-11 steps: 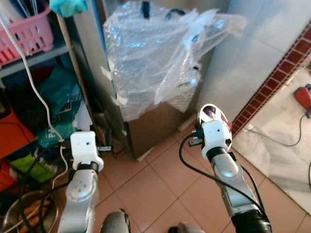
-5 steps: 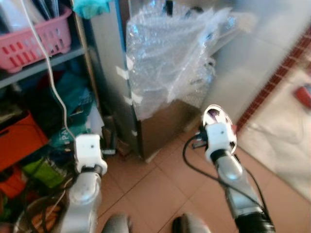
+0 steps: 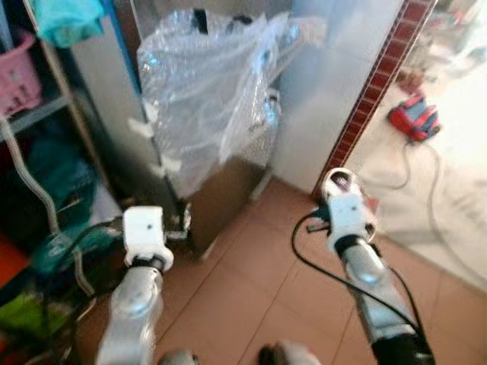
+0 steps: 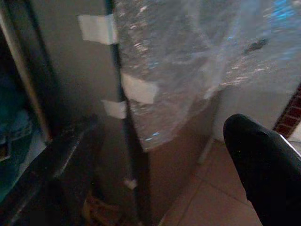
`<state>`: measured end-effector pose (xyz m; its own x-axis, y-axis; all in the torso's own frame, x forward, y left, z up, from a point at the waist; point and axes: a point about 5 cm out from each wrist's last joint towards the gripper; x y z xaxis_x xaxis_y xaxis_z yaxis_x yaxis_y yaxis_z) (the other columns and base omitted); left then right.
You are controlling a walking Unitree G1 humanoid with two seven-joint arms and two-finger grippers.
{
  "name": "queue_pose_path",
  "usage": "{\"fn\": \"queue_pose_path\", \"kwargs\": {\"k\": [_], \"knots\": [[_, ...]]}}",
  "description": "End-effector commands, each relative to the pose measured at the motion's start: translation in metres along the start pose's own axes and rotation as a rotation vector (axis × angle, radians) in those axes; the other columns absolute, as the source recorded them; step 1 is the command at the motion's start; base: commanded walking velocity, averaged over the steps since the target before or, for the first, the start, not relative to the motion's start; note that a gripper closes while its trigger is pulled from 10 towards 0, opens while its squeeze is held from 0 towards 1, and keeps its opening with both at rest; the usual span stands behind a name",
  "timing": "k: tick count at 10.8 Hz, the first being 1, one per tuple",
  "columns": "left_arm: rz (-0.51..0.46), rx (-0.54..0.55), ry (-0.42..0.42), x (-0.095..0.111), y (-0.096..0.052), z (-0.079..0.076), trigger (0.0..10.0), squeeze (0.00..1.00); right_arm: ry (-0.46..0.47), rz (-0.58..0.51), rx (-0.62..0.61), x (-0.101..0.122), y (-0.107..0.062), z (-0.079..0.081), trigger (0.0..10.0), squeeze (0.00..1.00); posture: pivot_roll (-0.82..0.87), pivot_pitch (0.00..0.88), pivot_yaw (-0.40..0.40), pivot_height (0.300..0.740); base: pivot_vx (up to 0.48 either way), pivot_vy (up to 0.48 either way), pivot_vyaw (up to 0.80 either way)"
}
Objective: Restocking fridge
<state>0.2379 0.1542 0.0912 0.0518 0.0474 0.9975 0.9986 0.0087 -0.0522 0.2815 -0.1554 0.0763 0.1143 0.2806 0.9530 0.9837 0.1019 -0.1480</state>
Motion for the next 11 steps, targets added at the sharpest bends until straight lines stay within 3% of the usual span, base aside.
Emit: {"fn": "queue_pose_path", "kwargs": {"k": [1,6,9,11], "knots": [[-0.007,0.004,-0.006,0.002,-0.001,0.002,10.0,0.00,0.000,-0.049,0.022,0.011,0.003,0.005,10.0,0.00,0.04,0.107,-0.028,0.740,0.450,0.000,0.00],[0.009,0.007,-0.021,0.001,-0.001,0.002,10.0,0.00,-0.002,-0.049,0.013,0.011,0.004,0.001,10.0,0.00,0.03,0.113,-0.022,0.740,0.381,0.246,0.00],[0.016,-0.015,-0.005,0.002,-0.001,0.001,10.0,0.00,0.012,-0.040,-0.009,0.008,0.003,0.002,10.0,0.00,0.05,0.113,-0.010,0.740,0.000,0.000,0.00],[-0.005,0.024,0.027,0.008,0.001,0.012,10.0,0.00,0.017,-0.030,-0.020,0.004,0.000,0.001,10.0,0.00,0.05,0.121,0.002,0.740,0.000,0.000,0.00]]}}
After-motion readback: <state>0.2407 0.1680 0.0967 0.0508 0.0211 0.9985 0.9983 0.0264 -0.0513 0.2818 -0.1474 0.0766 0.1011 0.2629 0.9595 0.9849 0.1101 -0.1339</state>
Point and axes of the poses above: a point about 5 cm out from each wrist's last joint towards the gripper, its own y axis pointing out of the wrist towards the gripper, its own x axis along the axis of the wrist's last joint, z = x × y, and after that the axes turned 4 degrees about -y, right-handed
